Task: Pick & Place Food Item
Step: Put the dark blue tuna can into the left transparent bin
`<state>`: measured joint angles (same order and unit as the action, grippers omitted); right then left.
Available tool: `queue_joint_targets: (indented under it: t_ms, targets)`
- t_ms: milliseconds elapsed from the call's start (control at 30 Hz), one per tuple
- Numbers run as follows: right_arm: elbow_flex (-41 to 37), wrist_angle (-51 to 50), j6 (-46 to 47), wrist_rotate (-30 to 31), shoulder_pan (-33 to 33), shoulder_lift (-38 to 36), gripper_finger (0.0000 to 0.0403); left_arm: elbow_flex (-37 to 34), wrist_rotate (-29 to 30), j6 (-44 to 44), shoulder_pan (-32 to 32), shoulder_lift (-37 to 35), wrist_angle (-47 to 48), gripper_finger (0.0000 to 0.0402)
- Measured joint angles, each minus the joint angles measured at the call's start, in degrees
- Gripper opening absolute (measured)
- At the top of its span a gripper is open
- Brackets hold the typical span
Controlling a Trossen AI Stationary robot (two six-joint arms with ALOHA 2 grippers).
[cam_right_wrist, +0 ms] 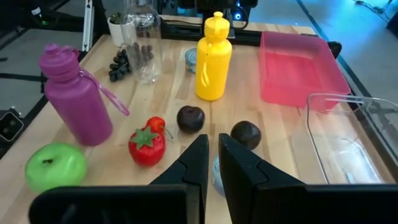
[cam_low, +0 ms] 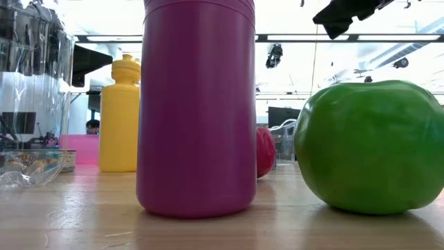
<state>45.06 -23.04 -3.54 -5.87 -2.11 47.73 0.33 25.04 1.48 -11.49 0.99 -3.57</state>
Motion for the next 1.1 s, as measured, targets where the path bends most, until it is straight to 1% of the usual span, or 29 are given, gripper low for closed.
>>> queue_joint_targets:
  t_ms: [367, 533, 767, 1100]
  targets:
    - [0.0, 0.1, -3.7, 0.0, 0.0, -0.3, 0.0031, 0.0, 0.0, 0.0, 0.0, 0.0, 0.0, 0.0012]
    - [-0.3, -0.1, -3.7, 0.0, 0.0, -0.3, 0.0031, 0.0, 0.0, 0.0, 0.0, 0.0, 0.0, 0.0012]
    - [-0.4, -0.2, 0.6, 0.0, 0.0, 0.1, 0.0031, 0.0, 0.0, 0.0, 0.0, 0.0, 0.0, 0.0012]
    - [-0.5, 0.3, 2.5, 0.0, 0.0, 6.3, 0.0031, 0.0, 0.0, 0.0, 0.0, 0.0, 0.0, 0.0012]
